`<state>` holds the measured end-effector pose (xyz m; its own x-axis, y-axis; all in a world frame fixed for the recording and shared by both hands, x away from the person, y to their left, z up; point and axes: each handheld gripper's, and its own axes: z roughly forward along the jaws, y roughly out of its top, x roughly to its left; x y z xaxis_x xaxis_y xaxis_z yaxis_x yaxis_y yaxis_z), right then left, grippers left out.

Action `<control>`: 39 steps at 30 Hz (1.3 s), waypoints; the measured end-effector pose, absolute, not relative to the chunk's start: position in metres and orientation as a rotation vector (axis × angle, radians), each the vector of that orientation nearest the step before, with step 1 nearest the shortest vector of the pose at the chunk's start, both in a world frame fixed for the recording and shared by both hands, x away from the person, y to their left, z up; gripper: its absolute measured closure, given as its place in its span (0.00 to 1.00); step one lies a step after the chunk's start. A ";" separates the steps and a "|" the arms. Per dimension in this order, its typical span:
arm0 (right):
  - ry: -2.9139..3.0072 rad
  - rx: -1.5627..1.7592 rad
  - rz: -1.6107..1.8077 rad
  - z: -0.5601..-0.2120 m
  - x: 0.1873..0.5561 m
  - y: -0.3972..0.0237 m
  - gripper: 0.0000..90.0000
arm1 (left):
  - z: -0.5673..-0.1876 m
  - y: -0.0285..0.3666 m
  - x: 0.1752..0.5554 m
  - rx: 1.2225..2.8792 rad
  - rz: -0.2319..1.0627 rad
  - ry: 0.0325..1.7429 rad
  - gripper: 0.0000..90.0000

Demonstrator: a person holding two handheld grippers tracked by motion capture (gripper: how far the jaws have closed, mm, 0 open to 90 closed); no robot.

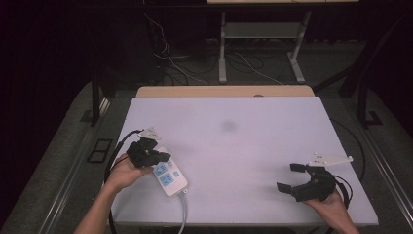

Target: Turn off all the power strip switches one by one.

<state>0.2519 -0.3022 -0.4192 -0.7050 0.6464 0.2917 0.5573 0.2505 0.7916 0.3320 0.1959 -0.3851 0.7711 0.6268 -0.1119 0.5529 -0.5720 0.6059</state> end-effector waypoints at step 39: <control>2.411 1.164 1.456 -0.420 0.252 -0.302 0.00 | -0.408 0.196 0.338 2.303 0.104 0.922 0.99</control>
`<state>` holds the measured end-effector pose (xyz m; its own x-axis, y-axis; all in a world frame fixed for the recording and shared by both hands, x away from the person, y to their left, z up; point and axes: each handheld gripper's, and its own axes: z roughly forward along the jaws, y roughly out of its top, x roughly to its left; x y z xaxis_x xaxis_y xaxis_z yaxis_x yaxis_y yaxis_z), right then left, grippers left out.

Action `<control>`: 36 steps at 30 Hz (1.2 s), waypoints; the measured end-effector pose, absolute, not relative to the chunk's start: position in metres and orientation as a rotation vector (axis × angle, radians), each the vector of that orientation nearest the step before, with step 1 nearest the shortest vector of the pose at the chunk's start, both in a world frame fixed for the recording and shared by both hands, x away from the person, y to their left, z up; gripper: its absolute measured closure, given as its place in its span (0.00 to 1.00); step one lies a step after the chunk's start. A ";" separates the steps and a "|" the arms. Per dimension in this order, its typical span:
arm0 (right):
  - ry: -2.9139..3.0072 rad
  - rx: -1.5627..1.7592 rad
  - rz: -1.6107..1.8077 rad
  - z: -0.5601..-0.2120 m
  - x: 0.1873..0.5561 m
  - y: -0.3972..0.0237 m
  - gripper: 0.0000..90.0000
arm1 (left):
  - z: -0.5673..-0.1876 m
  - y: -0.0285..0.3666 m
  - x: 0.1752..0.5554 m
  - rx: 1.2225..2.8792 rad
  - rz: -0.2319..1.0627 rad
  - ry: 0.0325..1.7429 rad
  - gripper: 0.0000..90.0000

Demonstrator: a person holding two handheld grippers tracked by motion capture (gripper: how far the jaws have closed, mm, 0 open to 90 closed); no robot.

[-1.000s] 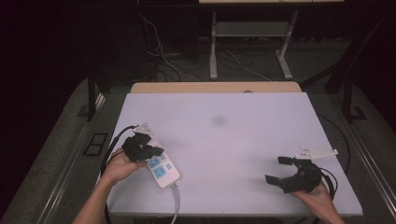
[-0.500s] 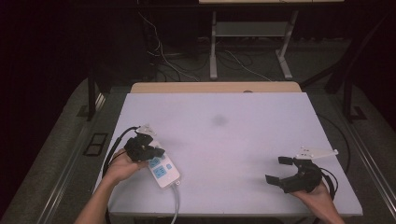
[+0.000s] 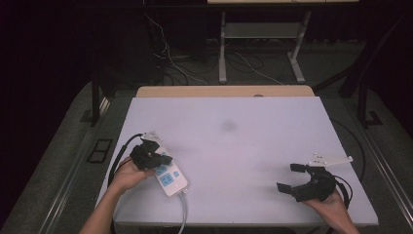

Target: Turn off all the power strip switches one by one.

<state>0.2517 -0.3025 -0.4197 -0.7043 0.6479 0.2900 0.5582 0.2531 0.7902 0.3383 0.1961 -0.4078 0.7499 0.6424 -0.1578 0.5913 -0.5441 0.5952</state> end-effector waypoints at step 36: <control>2.405 1.164 1.455 -0.419 0.251 -0.304 0.00 | -0.408 0.194 0.336 2.299 0.119 0.952 0.99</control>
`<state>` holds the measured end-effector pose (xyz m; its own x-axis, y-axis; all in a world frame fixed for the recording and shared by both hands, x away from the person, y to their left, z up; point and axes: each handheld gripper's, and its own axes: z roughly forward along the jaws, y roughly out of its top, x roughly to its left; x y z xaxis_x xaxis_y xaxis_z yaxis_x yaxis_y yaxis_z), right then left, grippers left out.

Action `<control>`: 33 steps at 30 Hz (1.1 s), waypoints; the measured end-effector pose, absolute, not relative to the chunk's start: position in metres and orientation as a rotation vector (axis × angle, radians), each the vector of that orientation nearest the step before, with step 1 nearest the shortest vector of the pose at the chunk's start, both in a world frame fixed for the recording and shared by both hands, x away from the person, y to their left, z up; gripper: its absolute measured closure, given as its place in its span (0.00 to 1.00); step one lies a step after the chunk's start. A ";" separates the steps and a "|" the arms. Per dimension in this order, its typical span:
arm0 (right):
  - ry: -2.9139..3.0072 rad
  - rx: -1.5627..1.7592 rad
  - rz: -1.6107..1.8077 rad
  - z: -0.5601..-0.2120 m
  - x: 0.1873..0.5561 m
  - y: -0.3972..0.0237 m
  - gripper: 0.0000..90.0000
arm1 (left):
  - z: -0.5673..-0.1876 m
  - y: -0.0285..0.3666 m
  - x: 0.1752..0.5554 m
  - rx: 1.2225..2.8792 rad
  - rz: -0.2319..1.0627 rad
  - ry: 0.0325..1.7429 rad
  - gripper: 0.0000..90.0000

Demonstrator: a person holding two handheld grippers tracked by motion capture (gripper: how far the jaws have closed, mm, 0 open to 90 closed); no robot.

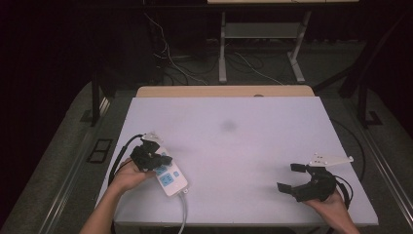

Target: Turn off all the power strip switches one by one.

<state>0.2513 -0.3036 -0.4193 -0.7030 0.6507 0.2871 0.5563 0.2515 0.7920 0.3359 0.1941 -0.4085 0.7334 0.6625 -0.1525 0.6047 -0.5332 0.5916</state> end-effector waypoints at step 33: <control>2.396 1.171 1.461 -0.419 0.251 -0.305 0.00 | -0.375 0.195 0.331 2.316 0.159 0.887 0.99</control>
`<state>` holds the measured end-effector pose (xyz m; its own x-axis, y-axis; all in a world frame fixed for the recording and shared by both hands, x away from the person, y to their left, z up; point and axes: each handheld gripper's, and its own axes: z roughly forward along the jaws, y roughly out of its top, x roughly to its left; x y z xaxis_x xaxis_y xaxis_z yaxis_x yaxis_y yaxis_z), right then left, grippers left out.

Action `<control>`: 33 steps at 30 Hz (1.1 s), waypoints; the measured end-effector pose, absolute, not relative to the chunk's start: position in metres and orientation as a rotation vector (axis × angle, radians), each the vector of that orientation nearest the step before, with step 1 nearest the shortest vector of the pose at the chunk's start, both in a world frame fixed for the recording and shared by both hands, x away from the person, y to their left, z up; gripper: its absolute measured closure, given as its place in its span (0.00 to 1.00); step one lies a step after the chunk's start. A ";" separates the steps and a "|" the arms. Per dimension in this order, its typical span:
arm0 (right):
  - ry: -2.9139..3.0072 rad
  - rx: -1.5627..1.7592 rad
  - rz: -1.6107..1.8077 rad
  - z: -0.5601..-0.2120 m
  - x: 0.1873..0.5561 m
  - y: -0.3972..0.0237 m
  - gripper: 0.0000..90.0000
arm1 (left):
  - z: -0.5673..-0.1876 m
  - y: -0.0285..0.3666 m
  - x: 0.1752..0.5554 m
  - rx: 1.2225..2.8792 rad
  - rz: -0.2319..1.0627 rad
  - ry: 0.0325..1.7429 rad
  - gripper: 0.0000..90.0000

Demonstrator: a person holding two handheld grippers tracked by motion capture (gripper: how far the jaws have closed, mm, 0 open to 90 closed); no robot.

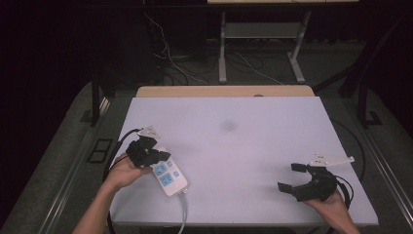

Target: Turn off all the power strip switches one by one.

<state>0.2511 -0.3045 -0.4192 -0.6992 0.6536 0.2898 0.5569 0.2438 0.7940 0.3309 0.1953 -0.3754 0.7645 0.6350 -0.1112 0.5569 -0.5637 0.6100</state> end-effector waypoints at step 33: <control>2.402 1.175 1.456 -0.420 0.252 -0.304 0.00 | -0.364 0.210 0.350 2.303 0.205 0.922 0.99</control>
